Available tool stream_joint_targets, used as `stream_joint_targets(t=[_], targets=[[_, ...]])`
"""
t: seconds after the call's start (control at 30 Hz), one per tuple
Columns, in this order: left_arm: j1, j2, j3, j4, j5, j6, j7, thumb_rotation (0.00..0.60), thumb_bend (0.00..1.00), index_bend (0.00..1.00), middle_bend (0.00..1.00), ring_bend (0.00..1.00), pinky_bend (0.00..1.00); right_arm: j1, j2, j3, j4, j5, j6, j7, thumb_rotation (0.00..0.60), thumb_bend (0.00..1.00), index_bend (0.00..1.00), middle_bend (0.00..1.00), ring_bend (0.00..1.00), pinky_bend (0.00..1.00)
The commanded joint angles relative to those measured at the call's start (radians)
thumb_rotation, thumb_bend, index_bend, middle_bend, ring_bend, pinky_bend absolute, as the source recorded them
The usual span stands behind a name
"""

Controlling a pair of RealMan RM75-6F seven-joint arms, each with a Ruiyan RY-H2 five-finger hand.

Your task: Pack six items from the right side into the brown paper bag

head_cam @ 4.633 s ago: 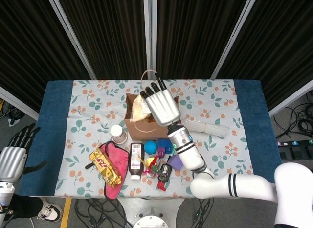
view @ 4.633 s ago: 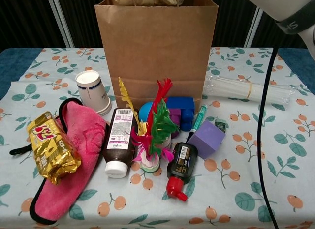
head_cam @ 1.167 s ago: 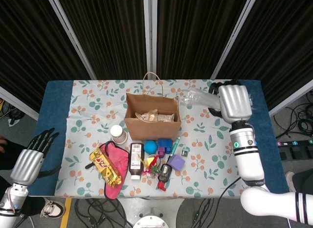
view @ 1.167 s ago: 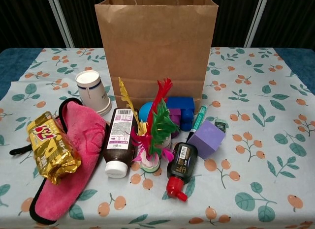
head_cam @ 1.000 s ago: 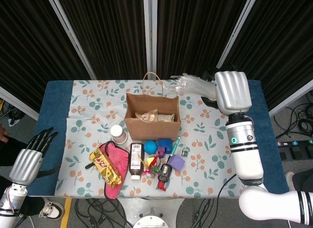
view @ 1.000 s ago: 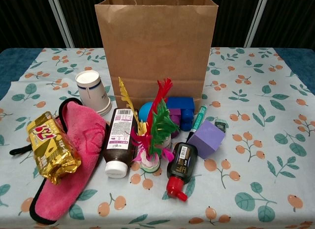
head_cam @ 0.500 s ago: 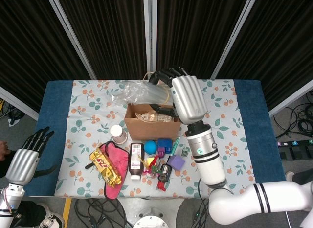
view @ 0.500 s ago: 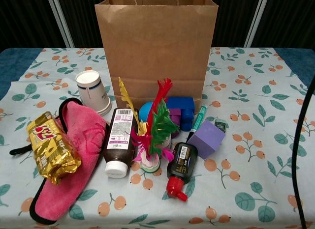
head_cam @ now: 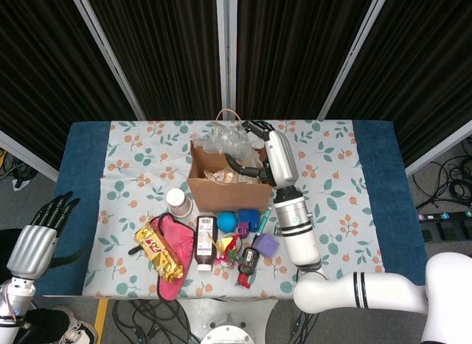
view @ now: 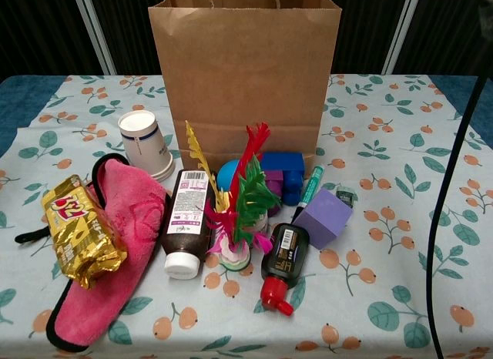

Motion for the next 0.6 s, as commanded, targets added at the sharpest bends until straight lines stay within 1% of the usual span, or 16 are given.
stream_joint_targets(t=[0.03, 0.23, 0.27, 0.33, 0.37, 0.4, 0.43, 0.5, 0.57, 0.6], targets=[[-0.001, 0.0, 0.0, 0.002, -0.002, -0.004, 0.0, 0.6, 0.02, 0.1, 0.13, 0.03, 0.15, -0.024, -0.035, -0.016, 0.062, -0.018, -0.036, 0.037, 0.6, 0.24, 0.6, 0.54, 0.39, 0.28], [-0.006, 0.0, -0.003, 0.003, -0.003, -0.009, 0.0, 0.6, 0.02, 0.1, 0.13, 0.03, 0.15, -0.044, -0.065, -0.028, 0.111, -0.039, -0.066, 0.058, 0.6, 0.23, 0.6, 0.53, 0.39, 0.27], [-0.007, 0.0, -0.003, 0.003, -0.002, -0.01, 0.001, 0.6, 0.02, 0.1, 0.13, 0.03, 0.15, -0.049, -0.067, -0.029, 0.114, -0.044, -0.073, 0.063, 0.6, 0.22, 0.59, 0.52, 0.39, 0.27], [-0.009, 0.001, -0.004, 0.002, -0.001, -0.011, 0.0, 0.6, 0.02, 0.1, 0.13, 0.03, 0.15, -0.058, -0.062, -0.034, 0.116, -0.063, -0.098, 0.087, 0.6, 0.14, 0.55, 0.49, 0.36, 0.23], [-0.009, 0.001, -0.004, 0.001, -0.001, -0.012, 0.001, 0.6, 0.02, 0.1, 0.13, 0.03, 0.15, -0.061, -0.054, -0.038, 0.113, -0.077, -0.116, 0.104, 0.6, 0.06, 0.48, 0.45, 0.3, 0.19], [-0.01, 0.002, -0.004, 0.001, -0.001, -0.012, 0.002, 0.6, 0.02, 0.1, 0.13, 0.03, 0.15, -0.065, -0.043, -0.042, 0.11, -0.093, -0.138, 0.126, 0.6, 0.02, 0.39, 0.39, 0.23, 0.14], [-0.009, 0.003, -0.004, 0.001, -0.002, -0.013, 0.002, 0.6, 0.02, 0.1, 0.13, 0.03, 0.15, -0.069, -0.031, -0.043, 0.106, -0.111, -0.16, 0.155, 0.6, 0.0, 0.29, 0.33, 0.16, 0.08], [-0.009, 0.003, -0.005, -0.001, -0.004, -0.013, 0.001, 0.6, 0.02, 0.1, 0.13, 0.03, 0.15, -0.077, -0.012, -0.038, 0.104, -0.152, -0.19, 0.214, 0.6, 0.0, 0.13, 0.22, 0.04, 0.01], [-0.009, 0.003, -0.005, -0.003, -0.005, -0.013, 0.002, 0.6, 0.02, 0.1, 0.13, 0.03, 0.15, -0.082, -0.007, -0.034, 0.109, -0.174, -0.193, 0.229, 0.6, 0.0, 0.05, 0.15, 0.0, 0.0], [-0.009, 0.003, -0.005, -0.003, -0.005, -0.013, 0.003, 0.6, 0.02, 0.1, 0.13, 0.03, 0.15, -0.084, -0.009, -0.029, 0.11, -0.177, -0.187, 0.228, 0.6, 0.0, 0.03, 0.13, 0.0, 0.0]])
